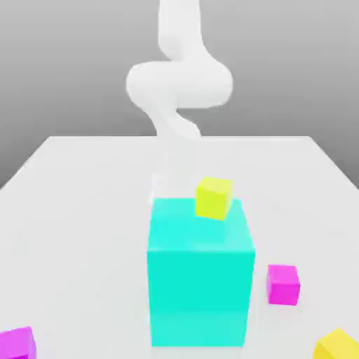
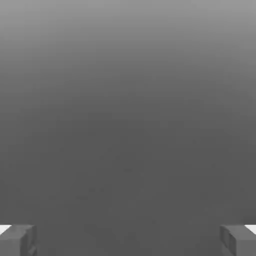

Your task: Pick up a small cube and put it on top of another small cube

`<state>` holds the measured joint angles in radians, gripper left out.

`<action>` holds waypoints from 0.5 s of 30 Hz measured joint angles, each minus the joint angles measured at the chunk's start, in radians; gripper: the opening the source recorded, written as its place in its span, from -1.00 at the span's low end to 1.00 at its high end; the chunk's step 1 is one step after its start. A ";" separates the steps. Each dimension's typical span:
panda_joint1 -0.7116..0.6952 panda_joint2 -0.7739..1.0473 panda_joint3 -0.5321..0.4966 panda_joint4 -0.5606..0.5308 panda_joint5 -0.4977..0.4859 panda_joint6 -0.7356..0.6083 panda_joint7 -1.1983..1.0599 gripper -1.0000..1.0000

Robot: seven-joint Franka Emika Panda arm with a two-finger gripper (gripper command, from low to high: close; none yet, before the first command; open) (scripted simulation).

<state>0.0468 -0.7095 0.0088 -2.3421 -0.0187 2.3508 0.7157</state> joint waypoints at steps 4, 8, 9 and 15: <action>0.078 0.153 0.011 -0.070 -0.027 0.085 -0.145 0.00; 0.149 0.299 0.021 -0.137 -0.044 0.167 -0.290 0.00; 0.166 0.335 0.023 -0.154 -0.047 0.187 -0.327 0.00; 0.261 0.552 0.051 -0.255 -0.047 0.310 -0.562 0.00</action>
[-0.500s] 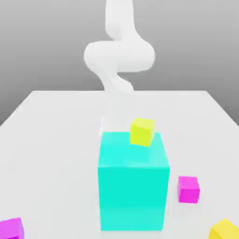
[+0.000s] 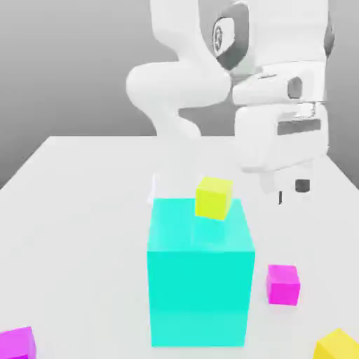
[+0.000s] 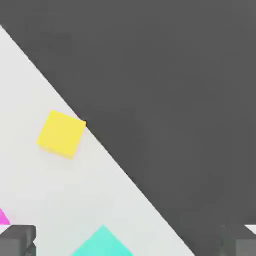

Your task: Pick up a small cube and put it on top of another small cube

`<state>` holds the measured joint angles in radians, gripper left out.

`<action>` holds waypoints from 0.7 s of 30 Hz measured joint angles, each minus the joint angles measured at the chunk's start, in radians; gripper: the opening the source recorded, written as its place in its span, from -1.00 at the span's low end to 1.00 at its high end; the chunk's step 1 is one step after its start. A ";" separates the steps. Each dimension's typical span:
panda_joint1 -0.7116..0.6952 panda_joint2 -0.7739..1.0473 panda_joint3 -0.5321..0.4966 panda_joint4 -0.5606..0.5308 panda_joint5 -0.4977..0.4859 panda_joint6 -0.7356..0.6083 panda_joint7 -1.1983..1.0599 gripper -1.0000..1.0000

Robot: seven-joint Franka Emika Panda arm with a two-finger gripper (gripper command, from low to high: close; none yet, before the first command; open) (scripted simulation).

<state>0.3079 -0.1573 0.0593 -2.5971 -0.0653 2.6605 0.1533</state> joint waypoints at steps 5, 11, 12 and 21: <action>0.083 0.180 0.041 -0.084 0.020 0.103 -0.211 0.00; 0.113 0.396 0.026 -0.088 -0.021 0.264 -0.252 0.00; 0.124 0.432 0.012 -0.082 -0.032 0.294 -0.244 0.00; 0.130 0.442 0.006 -0.081 -0.035 0.300 -0.242 -1.00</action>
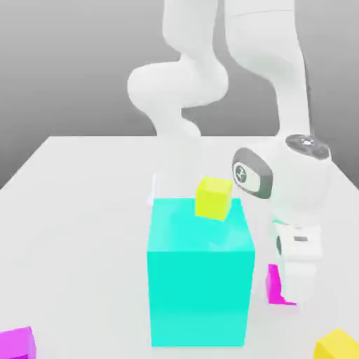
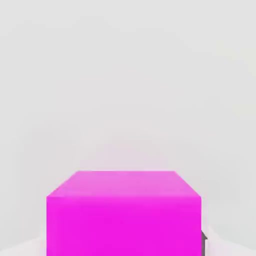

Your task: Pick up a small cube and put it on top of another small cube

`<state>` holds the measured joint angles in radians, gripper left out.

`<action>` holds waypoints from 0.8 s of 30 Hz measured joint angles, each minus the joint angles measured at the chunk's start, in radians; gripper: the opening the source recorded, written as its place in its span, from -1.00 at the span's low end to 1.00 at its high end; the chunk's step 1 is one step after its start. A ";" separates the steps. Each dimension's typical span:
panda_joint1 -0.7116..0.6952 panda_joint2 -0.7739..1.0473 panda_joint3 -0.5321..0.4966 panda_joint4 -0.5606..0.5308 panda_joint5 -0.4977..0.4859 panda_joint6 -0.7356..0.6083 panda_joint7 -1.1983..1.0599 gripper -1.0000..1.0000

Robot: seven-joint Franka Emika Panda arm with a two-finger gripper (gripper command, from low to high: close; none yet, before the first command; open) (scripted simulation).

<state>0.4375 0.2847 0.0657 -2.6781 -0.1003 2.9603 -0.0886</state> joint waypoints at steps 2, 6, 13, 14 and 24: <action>-0.018 -0.063 0.023 -0.011 0.021 -0.052 -0.016 -1.00; -0.013 -0.177 0.044 -0.015 0.037 -0.171 -0.020 -1.00; 0.005 -0.109 -0.047 0.215 -0.093 -0.427 0.236 -1.00; 0.006 -0.097 -0.063 0.252 -0.113 -0.465 0.276 -1.00; -0.059 0.009 -0.246 0.555 -0.178 -0.745 0.557 -1.00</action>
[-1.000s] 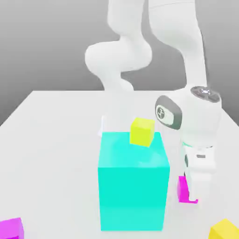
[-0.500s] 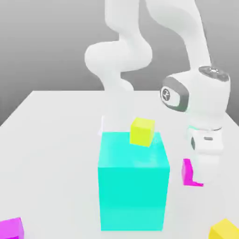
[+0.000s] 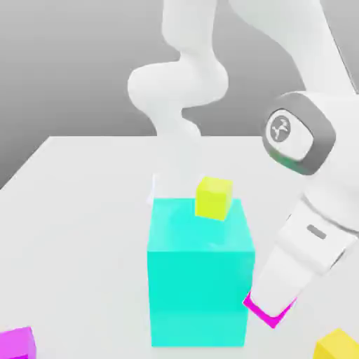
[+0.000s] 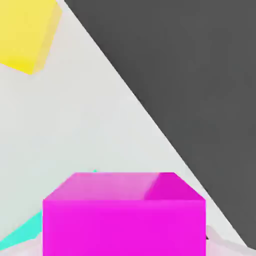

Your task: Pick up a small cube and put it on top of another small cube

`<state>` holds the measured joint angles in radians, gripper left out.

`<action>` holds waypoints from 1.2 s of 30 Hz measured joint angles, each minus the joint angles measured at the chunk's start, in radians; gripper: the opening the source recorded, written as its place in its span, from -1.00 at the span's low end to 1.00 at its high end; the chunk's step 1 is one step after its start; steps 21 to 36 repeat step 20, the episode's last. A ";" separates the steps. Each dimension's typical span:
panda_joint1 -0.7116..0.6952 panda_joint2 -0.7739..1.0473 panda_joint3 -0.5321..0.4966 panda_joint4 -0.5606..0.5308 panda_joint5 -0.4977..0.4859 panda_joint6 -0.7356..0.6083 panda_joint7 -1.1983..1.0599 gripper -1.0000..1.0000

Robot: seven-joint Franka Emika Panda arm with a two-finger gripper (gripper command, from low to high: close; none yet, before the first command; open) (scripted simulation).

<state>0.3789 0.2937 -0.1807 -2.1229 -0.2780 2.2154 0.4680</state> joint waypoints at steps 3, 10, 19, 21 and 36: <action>-0.086 0.012 -0.055 0.021 0.075 0.012 -0.016 -1.00; -0.307 0.024 -0.157 0.009 0.281 0.118 -0.120 -1.00; -0.521 0.154 -0.137 -0.018 0.522 0.336 -0.299 1.00; -0.521 0.154 -0.137 -0.018 0.522 0.336 -0.299 1.00; -0.521 0.154 -0.137 -0.018 0.522 0.336 -0.299 1.00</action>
